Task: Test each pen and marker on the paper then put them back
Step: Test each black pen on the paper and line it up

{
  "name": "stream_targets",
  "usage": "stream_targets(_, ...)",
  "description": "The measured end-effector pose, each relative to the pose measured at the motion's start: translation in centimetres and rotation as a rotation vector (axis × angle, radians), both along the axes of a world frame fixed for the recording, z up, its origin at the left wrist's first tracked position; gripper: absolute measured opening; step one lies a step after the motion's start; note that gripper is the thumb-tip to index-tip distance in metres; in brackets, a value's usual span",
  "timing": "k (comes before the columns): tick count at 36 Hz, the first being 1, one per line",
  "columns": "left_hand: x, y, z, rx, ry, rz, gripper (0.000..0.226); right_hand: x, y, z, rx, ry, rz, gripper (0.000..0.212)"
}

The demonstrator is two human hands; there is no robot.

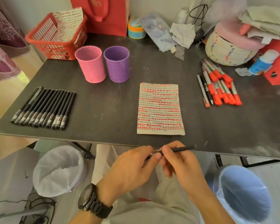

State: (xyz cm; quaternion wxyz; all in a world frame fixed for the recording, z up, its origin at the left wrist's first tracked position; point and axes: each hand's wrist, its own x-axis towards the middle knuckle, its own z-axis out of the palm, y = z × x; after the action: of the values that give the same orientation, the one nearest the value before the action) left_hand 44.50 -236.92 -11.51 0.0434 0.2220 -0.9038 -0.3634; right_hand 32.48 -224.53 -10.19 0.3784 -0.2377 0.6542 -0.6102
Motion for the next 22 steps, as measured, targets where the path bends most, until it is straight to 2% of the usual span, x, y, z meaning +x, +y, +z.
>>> stream_targets(5,0.0,0.4,-0.6,-0.077,-0.001,0.012,0.078,0.0,0.2,0.1,-0.011,0.006,0.019,0.023)
stream_targets(11,0.0,0.7,-0.6,-0.048,0.04,0.095,0.088,-0.5,0.7,0.5,-0.09,-0.004,0.042,0.021)
stream_targets(15,-0.2,0.4,-0.4,-0.113,0.098,0.117,0.077,-1.1,0.5,0.8,-0.141,-0.04,0.006,0.018)
stream_targets(19,-1.1,-0.5,-0.3,-0.247,0.231,0.15,0.049,-3.4,-0.1,1.5,-0.243,-0.157,-0.135,0.023)
stream_targets(22,-2.2,-1.6,-0.3,-0.28,0.313,0.211,0.032,-5.3,-1.1,1.9,-0.239,-0.128,-0.189,0.027)
